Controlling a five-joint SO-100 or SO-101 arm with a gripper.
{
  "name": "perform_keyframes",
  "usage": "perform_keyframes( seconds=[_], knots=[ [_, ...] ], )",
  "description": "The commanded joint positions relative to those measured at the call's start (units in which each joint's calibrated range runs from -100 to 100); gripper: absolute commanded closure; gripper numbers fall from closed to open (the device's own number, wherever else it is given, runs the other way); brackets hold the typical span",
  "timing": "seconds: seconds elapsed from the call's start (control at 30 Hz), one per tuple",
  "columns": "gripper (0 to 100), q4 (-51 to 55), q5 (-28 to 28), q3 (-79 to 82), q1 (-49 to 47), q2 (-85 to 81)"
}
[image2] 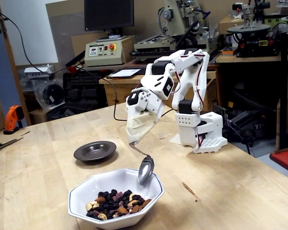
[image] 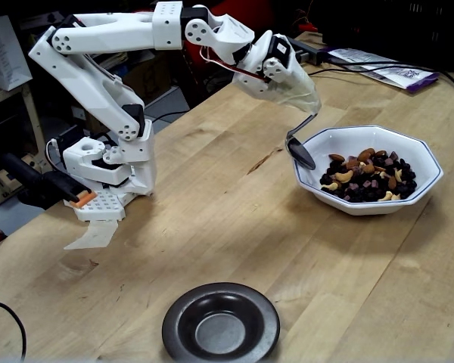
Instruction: Use spoon to transfer food from the white bowl to brown plate
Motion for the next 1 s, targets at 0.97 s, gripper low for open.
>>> perform_keyframes(
  seconds=[0.97],
  knots=[
    [95,-17.07,0.1,6.34,4.95,11.95]
  ],
)
